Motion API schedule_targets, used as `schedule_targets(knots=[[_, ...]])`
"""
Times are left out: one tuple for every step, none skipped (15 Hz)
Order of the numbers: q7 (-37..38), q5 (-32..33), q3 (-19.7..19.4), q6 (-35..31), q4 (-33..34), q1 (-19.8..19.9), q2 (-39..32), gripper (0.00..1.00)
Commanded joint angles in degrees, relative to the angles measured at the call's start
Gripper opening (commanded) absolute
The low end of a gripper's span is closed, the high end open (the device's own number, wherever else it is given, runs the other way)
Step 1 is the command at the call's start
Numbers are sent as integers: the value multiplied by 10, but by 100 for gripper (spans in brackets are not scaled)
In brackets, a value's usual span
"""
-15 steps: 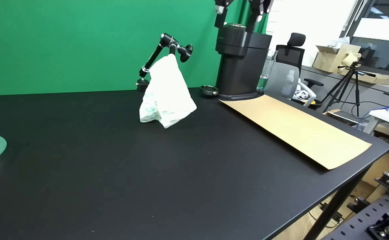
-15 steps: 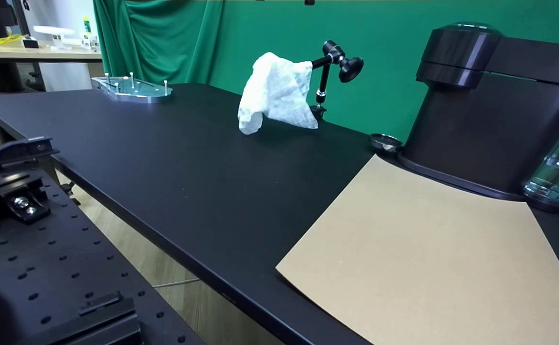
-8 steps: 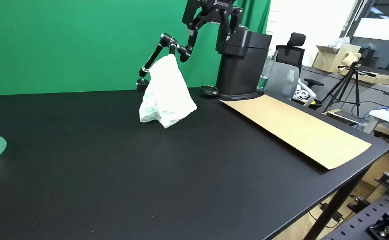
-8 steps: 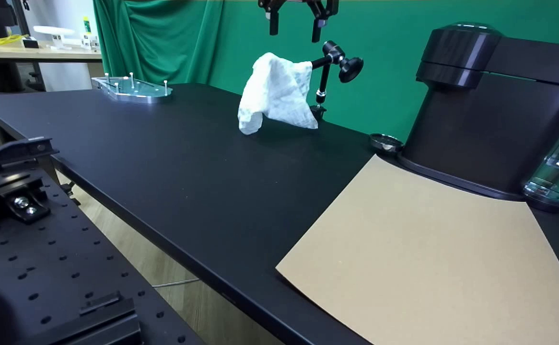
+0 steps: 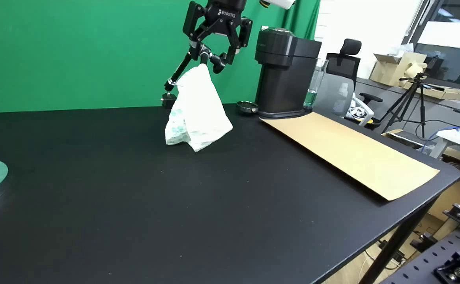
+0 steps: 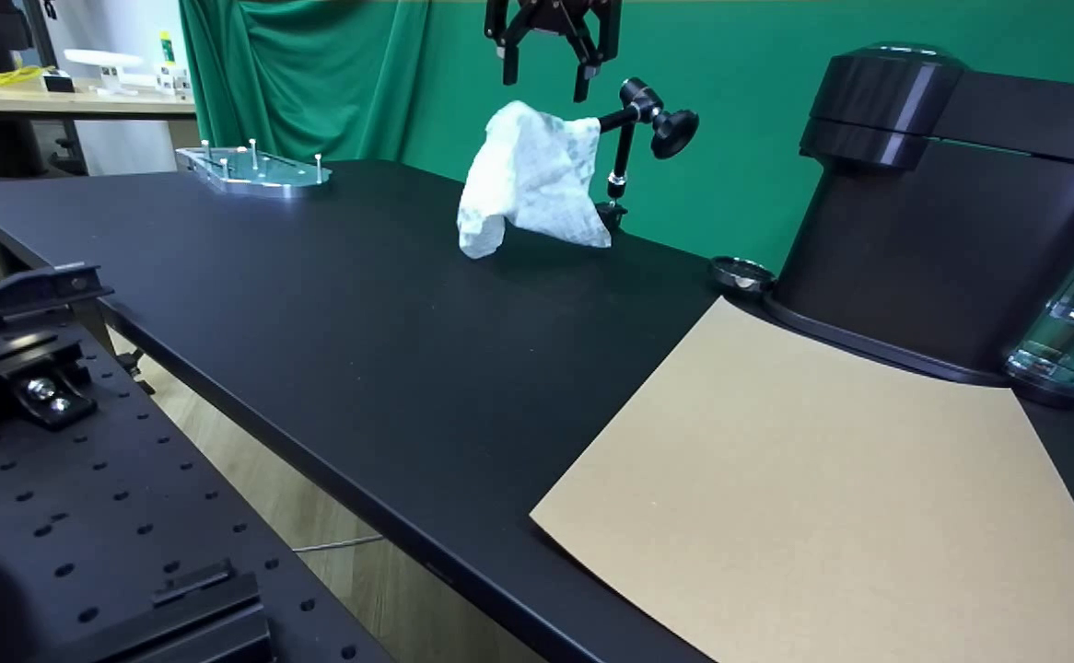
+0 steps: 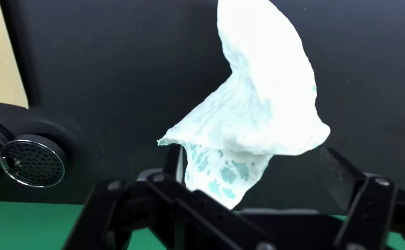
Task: Remove the white cloth from the black stand and put it on the table
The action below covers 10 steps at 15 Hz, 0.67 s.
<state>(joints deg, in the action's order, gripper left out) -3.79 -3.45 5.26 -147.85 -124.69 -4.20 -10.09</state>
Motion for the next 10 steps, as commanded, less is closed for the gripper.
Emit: schedule_targets(knots=[[8,-4,3,7,41,-2,-32,100],[10,-5,4,9,46,-2,-38,100],[7,-10,5,13,52,-1,-44,75],[10,-8,5,12,55,-1,-48,74],[9,-9,5,13,59,-1,-52,66],[10,-9,5,13,62,-1,-55,60],[9,-11,6,13,65,-1,-58,51],[10,-11,6,13,67,-1,-60,45],[10,-11,6,13,69,-1,-62,38],[11,-12,5,13,71,-1,-64,31]])
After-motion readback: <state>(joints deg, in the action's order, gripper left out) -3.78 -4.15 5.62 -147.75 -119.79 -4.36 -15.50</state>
